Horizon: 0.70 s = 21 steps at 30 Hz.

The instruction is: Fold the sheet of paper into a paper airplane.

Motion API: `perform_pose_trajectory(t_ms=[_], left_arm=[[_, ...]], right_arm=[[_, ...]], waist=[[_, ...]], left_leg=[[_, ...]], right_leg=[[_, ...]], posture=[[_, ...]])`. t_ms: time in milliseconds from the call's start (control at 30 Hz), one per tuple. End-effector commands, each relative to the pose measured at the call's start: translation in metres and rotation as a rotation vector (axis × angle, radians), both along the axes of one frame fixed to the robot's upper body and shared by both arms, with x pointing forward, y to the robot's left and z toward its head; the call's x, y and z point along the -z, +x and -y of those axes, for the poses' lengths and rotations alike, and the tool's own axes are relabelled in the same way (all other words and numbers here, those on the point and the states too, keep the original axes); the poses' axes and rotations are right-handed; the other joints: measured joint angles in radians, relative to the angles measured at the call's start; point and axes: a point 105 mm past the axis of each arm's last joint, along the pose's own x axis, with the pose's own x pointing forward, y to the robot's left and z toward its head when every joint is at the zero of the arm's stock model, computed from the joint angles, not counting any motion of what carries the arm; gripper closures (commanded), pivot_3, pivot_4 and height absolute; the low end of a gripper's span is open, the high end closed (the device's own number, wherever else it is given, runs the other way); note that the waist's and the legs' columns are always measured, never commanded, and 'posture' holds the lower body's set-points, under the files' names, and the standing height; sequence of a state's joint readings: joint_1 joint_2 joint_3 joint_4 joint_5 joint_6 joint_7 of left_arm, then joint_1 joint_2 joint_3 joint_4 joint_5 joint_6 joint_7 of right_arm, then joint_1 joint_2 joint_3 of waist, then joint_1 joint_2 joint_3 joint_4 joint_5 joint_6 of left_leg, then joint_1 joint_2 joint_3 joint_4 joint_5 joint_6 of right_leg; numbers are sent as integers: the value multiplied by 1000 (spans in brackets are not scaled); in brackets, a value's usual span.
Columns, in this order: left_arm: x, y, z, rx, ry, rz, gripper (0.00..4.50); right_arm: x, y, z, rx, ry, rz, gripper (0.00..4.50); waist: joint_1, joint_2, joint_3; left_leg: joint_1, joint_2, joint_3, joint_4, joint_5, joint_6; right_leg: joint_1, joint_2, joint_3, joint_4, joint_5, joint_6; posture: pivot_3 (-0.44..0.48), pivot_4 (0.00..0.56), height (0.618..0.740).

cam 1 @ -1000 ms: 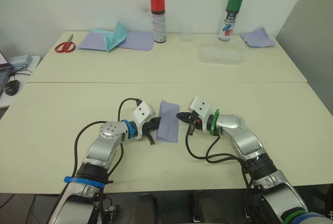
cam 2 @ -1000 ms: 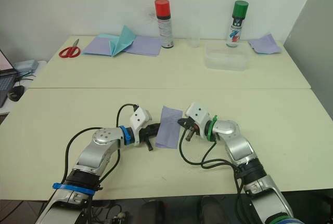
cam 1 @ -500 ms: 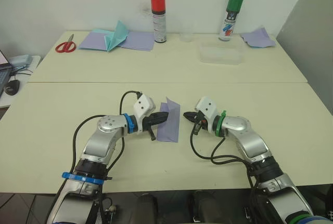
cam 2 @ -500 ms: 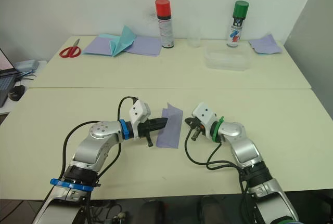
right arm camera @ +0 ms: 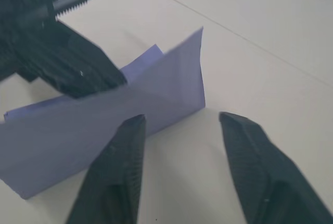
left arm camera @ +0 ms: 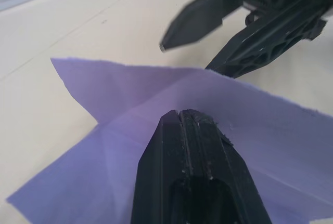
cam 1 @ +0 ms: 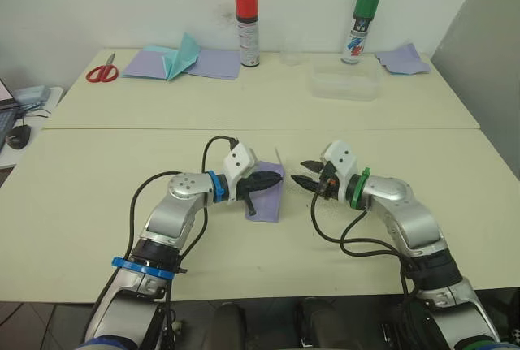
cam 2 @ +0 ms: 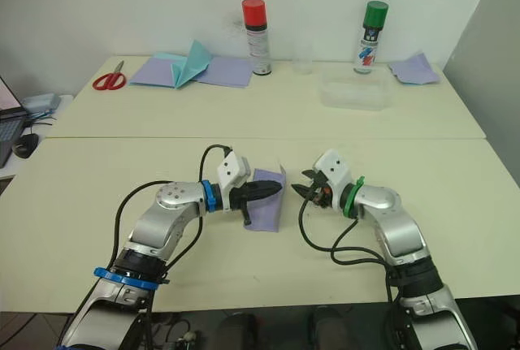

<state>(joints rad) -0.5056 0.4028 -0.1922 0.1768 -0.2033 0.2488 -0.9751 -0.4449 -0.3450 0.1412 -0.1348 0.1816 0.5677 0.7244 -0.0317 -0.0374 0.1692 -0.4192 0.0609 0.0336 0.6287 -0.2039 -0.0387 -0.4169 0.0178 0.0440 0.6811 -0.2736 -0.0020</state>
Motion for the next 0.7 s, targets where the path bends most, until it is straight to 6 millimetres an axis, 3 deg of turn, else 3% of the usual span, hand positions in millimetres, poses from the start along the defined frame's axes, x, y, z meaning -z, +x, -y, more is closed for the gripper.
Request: perform_pose_trajectory(t_ms=[33, 100, 400, 700], left_arm=[[-8, 0, 4, 26, 1, 43, 4500], [-8, 0, 4, 28, 3, 43, 4500], [-7, 0, 4, 32, 12, 43, 4500], [-5, -2, 5, 34, 12, 40, 4500]], right_arm=[[-24, -4, -4, -1, 84, 6, 723], [-29, -3, -7, 32, 133, -32, 19], [-32, 2, -14, 126, 256, -201, 19], [2, -2, -18, 196, 154, -332, 19]], waist=[[0, 0, 0], [0, 0, 0], [0, 0, 0], [0, 0, 0]], left_leg=[[0, 0, 0, 0, 0, 0], [0, 0, 0, 0, 0, 0], [0, 0, 0, 0, 0, 0], [0, 0, -1, 0, 0, 0]], right_leg=[[0, 0, 0, 0, 0, 0], [0, 0, 0, 0, 0, 0], [0, 0, 0, 0, 0, 0], [0, 0, 0, 0, 0, 0]], posture=[[0, 150, 740], [0, 150, 740], [0, 150, 740], [0, 150, 740]])
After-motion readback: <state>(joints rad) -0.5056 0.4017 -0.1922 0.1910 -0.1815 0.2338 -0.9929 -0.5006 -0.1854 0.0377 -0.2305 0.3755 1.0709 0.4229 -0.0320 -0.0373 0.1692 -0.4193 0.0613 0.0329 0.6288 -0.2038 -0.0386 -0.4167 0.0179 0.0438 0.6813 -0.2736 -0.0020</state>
